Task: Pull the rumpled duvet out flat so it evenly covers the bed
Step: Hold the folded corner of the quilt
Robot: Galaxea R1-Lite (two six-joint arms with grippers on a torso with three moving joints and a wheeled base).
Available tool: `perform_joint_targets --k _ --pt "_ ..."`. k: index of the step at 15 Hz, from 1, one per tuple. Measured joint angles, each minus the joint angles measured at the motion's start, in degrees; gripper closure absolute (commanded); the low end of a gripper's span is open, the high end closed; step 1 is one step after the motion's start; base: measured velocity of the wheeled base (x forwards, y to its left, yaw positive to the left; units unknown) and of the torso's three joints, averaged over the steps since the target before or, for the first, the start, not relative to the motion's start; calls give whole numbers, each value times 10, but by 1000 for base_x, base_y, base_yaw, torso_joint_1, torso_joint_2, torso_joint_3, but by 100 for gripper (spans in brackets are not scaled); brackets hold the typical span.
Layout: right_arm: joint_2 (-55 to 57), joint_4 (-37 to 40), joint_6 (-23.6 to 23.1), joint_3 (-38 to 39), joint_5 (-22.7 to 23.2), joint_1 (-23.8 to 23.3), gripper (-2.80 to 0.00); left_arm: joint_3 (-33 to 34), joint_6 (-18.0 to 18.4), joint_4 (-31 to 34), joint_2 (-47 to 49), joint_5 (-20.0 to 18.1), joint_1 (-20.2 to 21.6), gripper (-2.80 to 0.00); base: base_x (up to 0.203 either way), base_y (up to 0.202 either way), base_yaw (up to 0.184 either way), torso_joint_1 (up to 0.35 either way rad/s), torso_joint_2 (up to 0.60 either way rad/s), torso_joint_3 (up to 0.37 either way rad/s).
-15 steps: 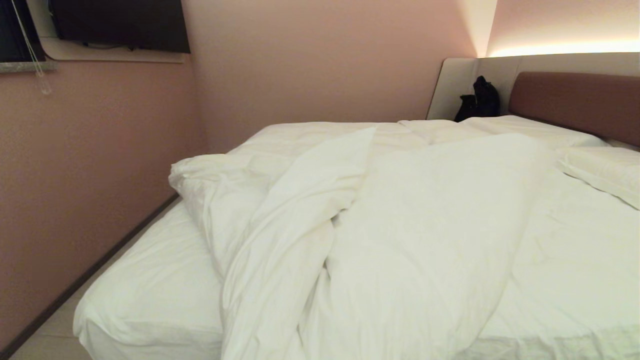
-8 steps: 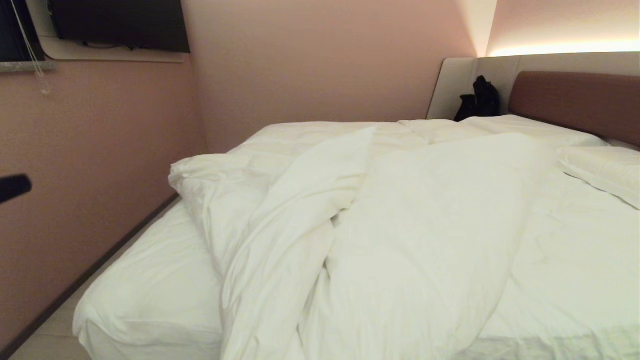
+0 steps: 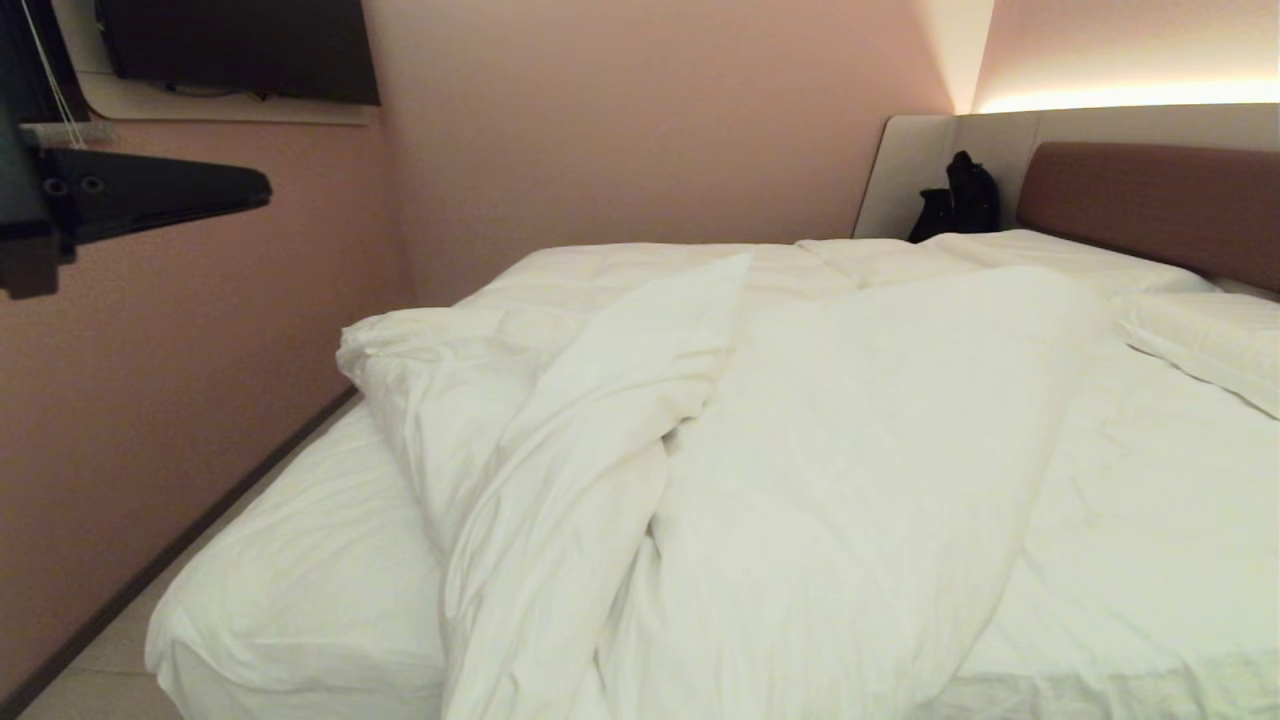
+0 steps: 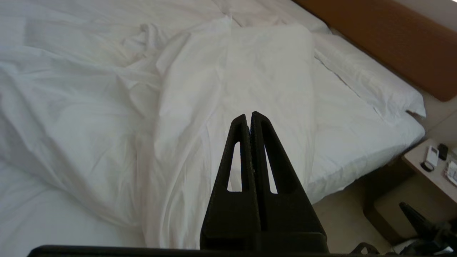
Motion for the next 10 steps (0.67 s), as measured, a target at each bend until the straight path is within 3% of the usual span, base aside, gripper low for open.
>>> perform_joint_targets --k 4,7,10 --pt "0 0 0 0 0 0 0 -28 34 -3 89 2 -30 0 0 0 0 0 0 0" --pt "0 0 0 0 0 0 0 -78 51 -5 182 6 -45 0 0 0 0 0 0 0" --pt "0 0 0 0 0 0 0 -128 90 -5 275 15 -55 0 0 0 0 0 0 0"
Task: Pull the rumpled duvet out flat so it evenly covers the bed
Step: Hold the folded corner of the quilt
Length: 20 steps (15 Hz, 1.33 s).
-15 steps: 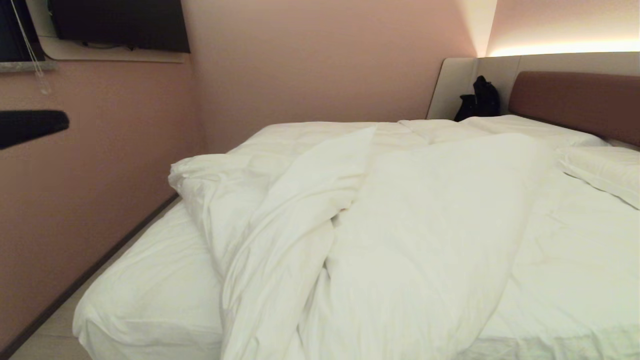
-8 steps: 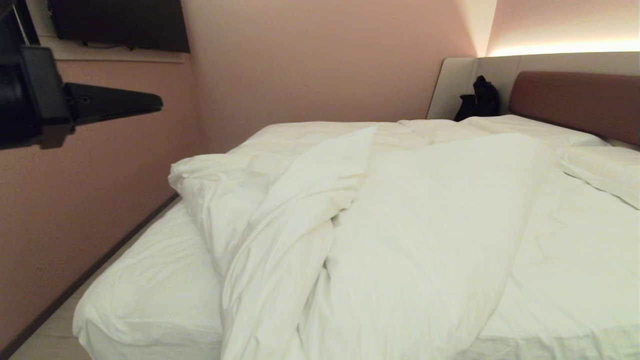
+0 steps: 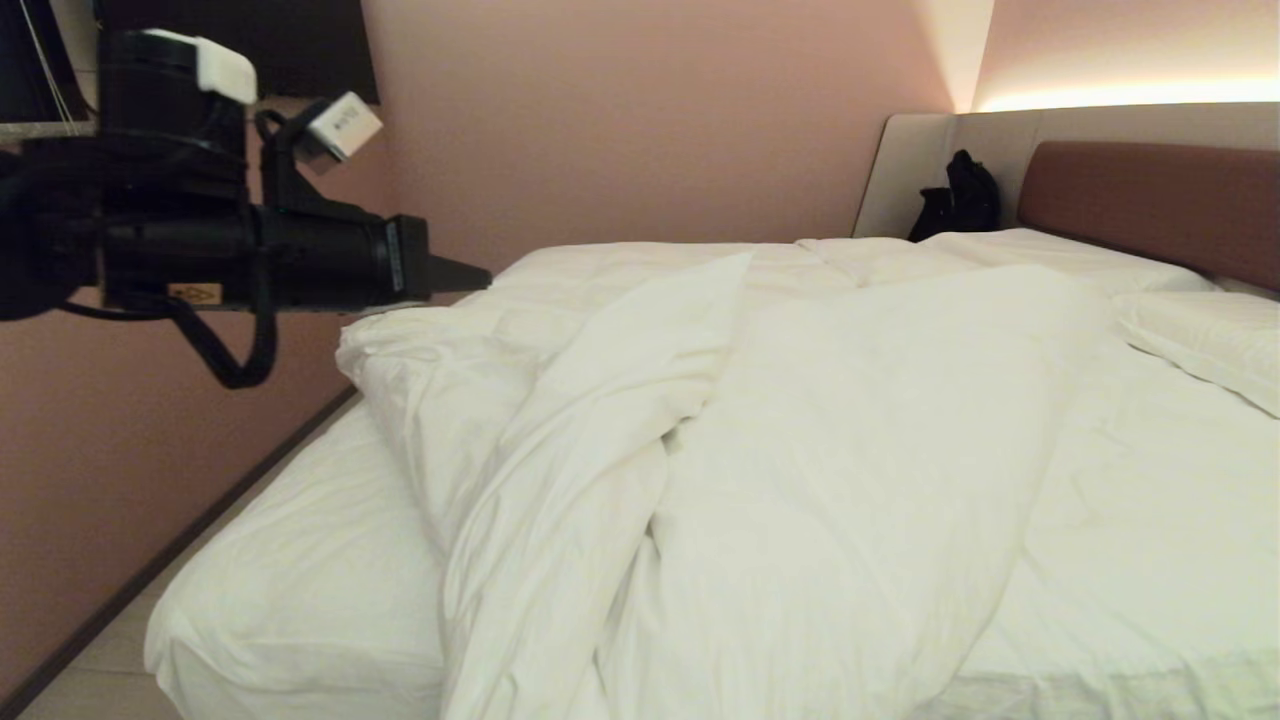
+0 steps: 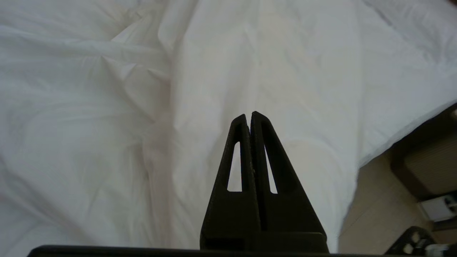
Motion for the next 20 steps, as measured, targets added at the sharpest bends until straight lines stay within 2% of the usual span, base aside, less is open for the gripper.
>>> perform_joint_targets --k 5,9,12,13,16,20 --pt "0 0 0 0 0 0 0 -63 36 0 116 22 -5 0 0 0 0 0 0 0" --pt "0 0 0 0 0 0 0 -106 72 -1 178 61 -6 0 0 0 0 0 0 0" --pt "0 0 0 0 0 0 0 -152 77 -1 215 90 -21 0 0 0 0 0 0 0" --pt "0 0 0 0 0 0 0 -167 78 -1 227 93 -28 -280 0 0 0 0 0 0" --pt "0 0 0 0 0 0 0 -227 80 -4 267 89 -44 -280 0 0 0 0 0 0" --pt "0 0 0 0 0 0 0 -267 115 -87 323 89 -68 -280 0 0 0 0 0 0"
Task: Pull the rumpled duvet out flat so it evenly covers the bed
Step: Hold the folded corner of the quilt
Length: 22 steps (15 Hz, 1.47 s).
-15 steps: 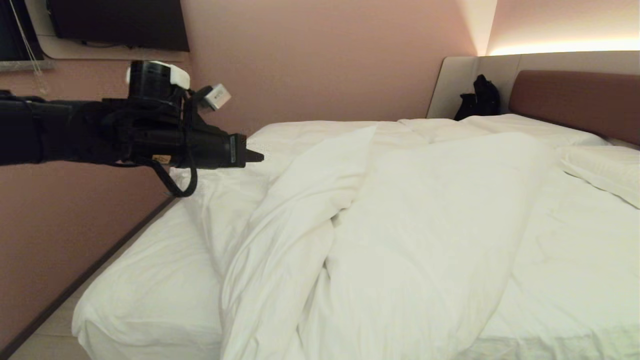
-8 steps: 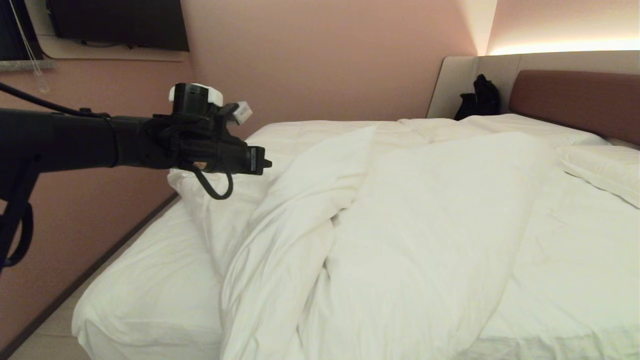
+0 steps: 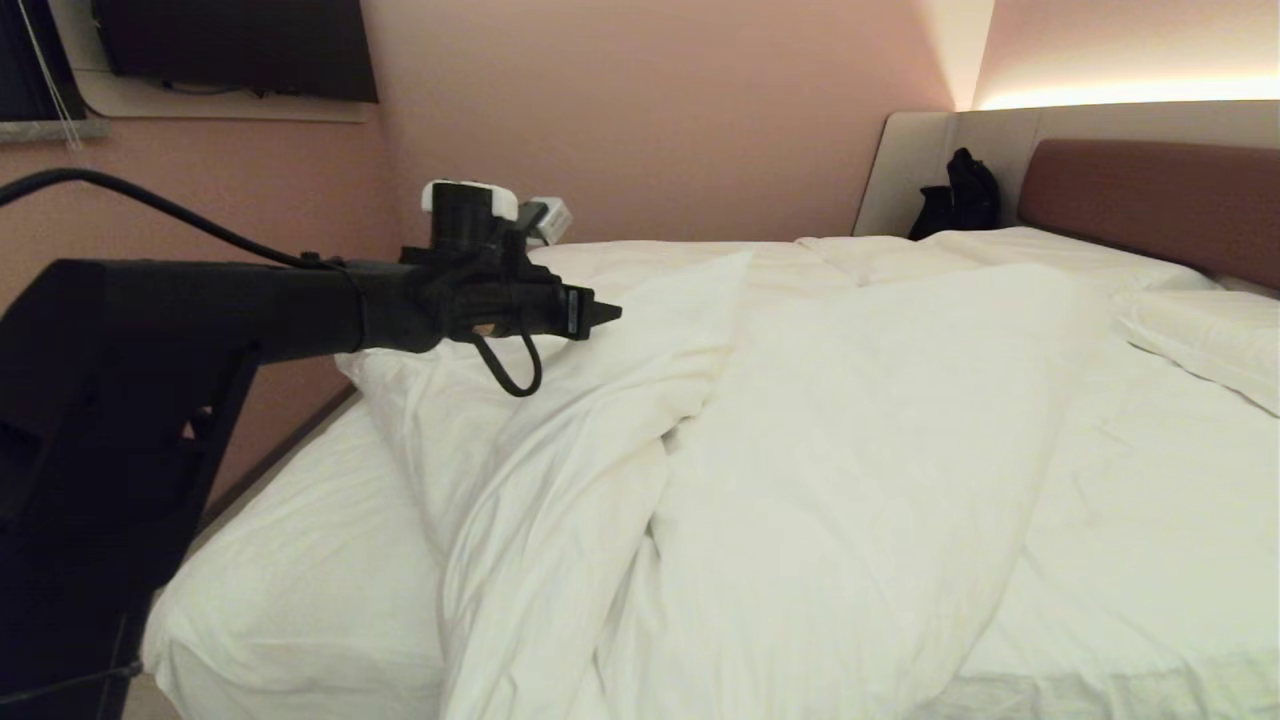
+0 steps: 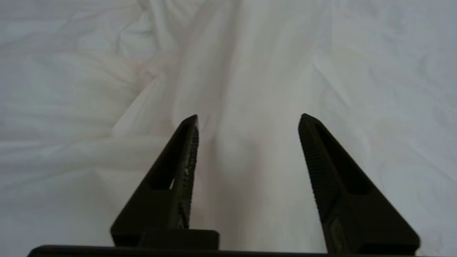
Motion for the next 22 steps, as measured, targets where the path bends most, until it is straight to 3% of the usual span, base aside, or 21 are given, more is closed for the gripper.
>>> perform_joint_targets --k 6,10,12,14,22 --pt "0 0 0 0 0 0 0 13 23 -22 36 4 -43 -280 0 0 0 0 0 0" --pt "0 0 0 0 0 0 0 42 73 -54 43 34 -63 -280 0 0 0 0 0 0" --pt "0 0 0 0 0 0 0 76 99 -101 45 43 -73 -280 0 0 0 0 0 0" --pt "0 0 0 0 0 0 0 109 102 -144 42 45 -86 -280 0 0 0 0 0 0" --pt "0 0 0 0 0 0 0 151 110 -149 3 51 -115 -280 0 0 0 0 0 0"
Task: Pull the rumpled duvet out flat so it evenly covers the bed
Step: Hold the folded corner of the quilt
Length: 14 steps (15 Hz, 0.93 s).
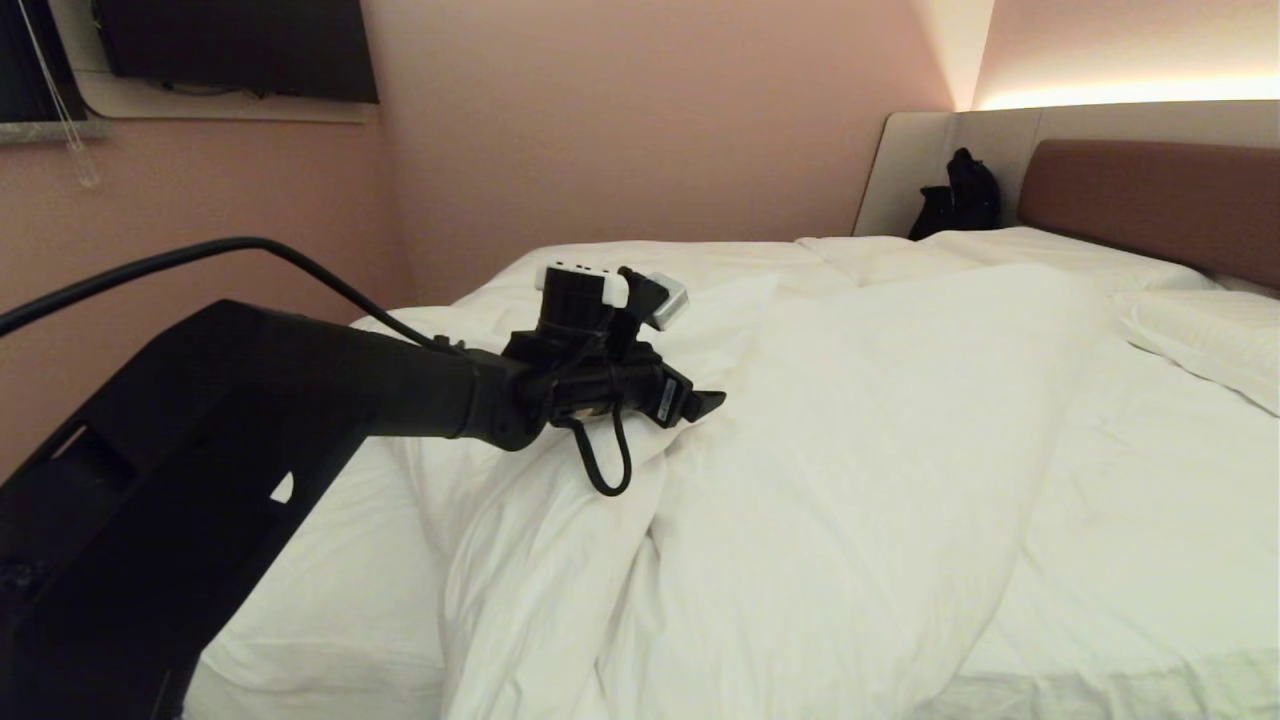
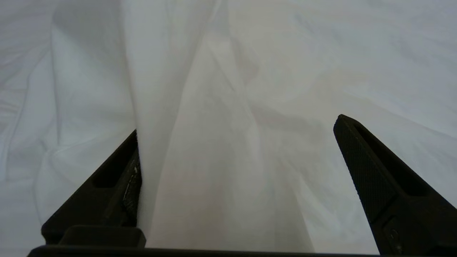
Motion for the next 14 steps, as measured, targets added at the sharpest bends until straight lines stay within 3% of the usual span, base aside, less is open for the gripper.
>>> perform_joint_targets --k 9,14 --pt "0 0 0 0 0 0 0 -41 45 0 40 135 0 -280 0 0 0 0 0 0" --pt "0 0 0 0 0 0 0 -82 48 5 78 200 -1 -280 0 0 0 0 0 0"
